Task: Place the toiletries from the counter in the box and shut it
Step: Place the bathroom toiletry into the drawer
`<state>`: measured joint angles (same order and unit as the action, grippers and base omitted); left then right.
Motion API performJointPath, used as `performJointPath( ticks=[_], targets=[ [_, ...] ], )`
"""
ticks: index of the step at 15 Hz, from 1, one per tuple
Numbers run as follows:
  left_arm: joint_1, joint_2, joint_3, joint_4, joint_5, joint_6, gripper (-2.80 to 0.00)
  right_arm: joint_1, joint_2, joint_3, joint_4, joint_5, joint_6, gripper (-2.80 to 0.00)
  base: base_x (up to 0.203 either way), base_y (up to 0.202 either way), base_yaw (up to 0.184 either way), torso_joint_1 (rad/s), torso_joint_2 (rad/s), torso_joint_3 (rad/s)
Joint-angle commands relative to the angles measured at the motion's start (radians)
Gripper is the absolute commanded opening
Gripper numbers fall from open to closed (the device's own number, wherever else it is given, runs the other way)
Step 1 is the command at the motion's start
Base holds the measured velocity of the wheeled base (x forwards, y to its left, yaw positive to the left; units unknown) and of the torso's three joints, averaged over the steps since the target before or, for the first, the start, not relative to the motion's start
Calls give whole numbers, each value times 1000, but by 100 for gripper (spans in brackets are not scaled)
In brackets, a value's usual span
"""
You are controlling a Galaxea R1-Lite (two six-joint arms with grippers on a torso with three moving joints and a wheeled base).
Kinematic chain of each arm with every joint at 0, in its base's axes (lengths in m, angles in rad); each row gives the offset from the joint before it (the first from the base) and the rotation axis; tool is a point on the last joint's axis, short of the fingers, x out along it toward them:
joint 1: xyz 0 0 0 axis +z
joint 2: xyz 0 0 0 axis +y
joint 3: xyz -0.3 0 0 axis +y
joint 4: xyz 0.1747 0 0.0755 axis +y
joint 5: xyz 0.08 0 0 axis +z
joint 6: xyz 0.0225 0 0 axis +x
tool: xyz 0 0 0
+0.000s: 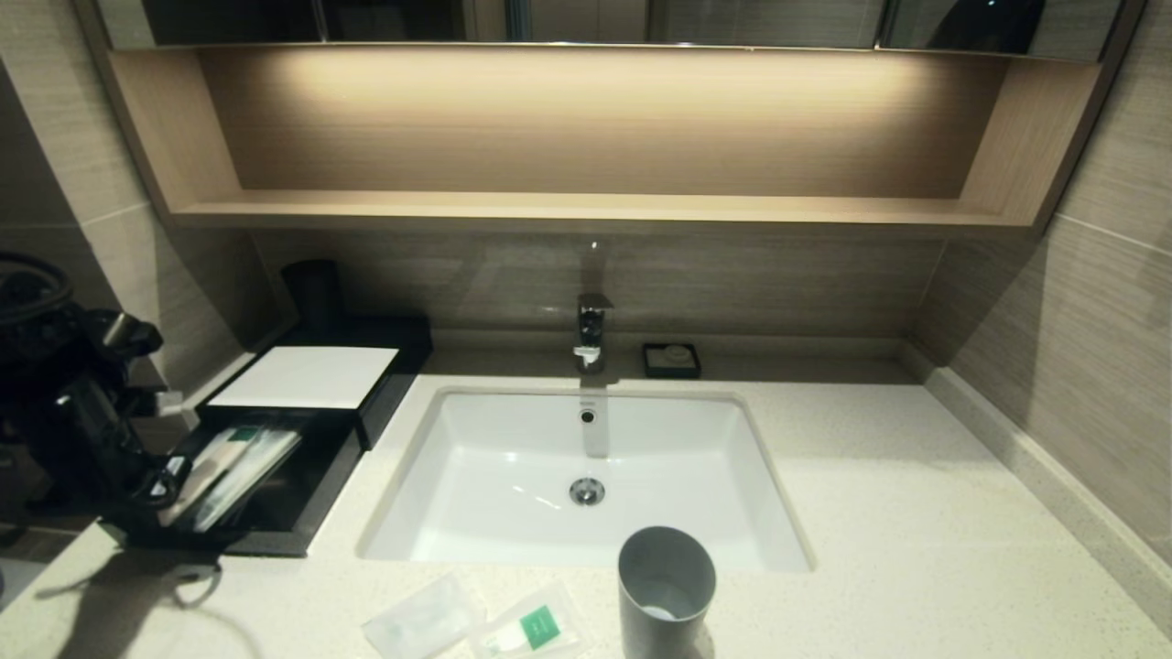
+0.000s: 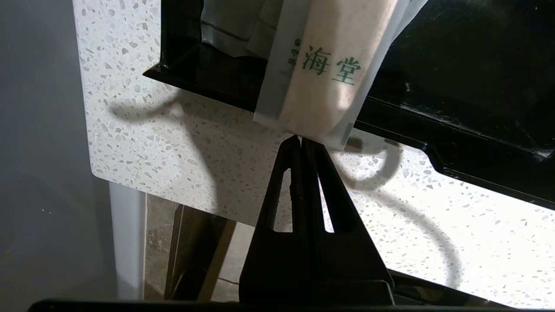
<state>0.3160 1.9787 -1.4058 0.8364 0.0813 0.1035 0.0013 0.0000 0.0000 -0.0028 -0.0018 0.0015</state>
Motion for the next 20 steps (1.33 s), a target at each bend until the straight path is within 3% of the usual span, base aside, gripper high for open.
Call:
performJointPath(
  ticks=[1,20],
  targets=[
    [0,-6,-2,4,0,1,-280,0,-1,1,0,0,0,-280,0,0,0,0,0,0],
    [-9,20,-62,1,-2,-11,-280,0,0,1,0,0,0,-280,0,0,0,0,0,0]
  ],
)
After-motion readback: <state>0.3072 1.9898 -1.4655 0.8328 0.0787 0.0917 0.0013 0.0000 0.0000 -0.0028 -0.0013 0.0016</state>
